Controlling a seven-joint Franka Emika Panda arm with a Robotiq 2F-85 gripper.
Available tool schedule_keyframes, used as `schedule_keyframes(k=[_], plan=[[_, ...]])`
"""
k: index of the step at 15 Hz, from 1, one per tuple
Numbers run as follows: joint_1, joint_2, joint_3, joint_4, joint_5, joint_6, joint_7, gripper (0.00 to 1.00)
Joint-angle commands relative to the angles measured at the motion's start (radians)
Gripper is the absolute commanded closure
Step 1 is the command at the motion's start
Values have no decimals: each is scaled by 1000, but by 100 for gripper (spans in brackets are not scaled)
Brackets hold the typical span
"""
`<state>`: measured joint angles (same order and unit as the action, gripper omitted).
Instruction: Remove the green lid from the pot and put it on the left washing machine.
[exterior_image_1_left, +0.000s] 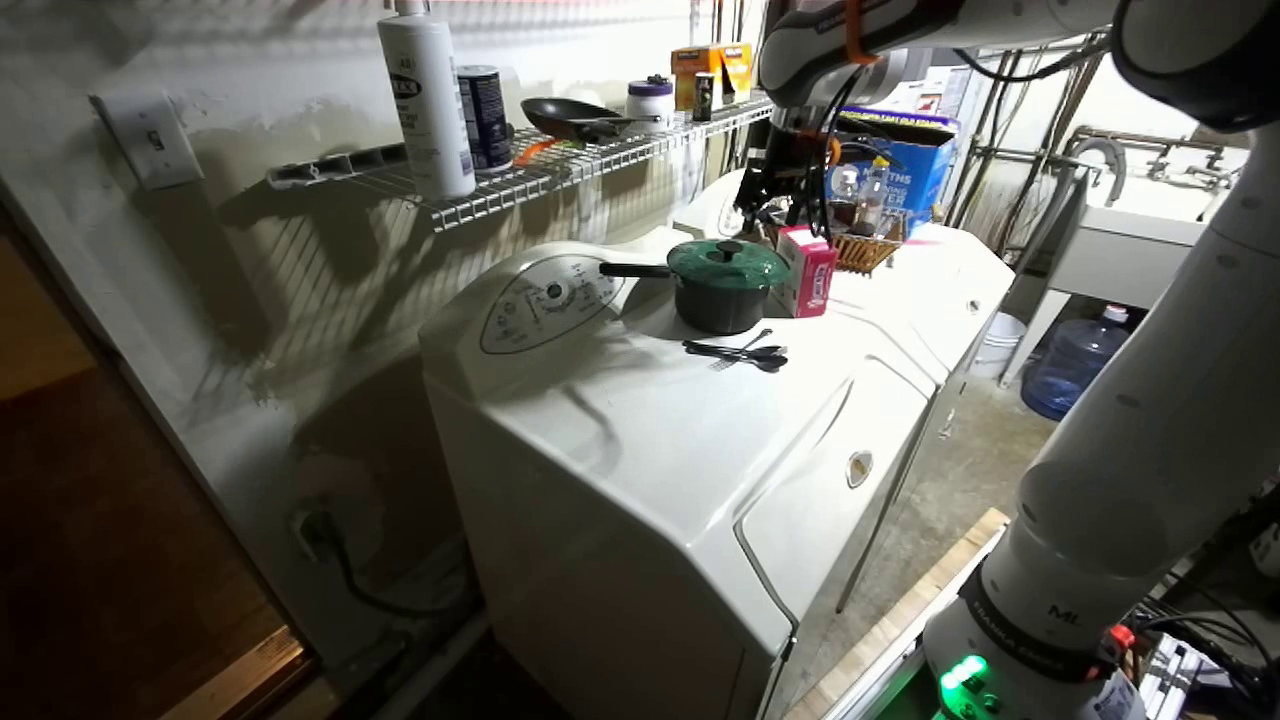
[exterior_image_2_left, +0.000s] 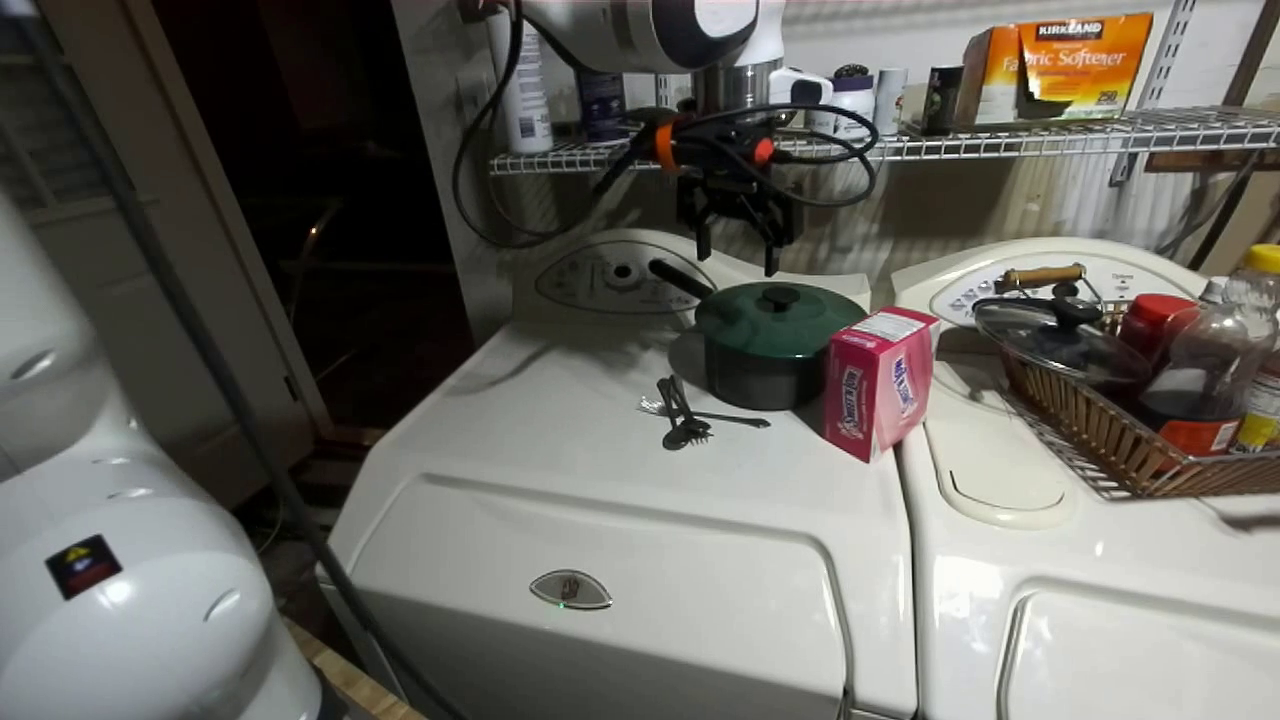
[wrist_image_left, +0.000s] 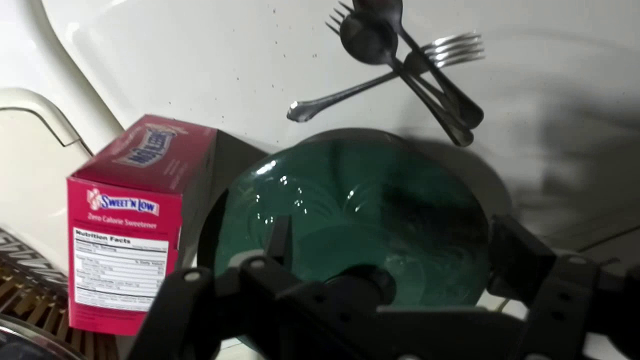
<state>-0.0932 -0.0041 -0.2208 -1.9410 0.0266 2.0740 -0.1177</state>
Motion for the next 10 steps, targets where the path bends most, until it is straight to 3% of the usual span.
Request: schedule_keyframes(k=[1, 10], plan=[[-32, 165, 23, 161, 57, 34, 17, 0], [-96, 351, 56, 337, 123, 19, 22, 0]])
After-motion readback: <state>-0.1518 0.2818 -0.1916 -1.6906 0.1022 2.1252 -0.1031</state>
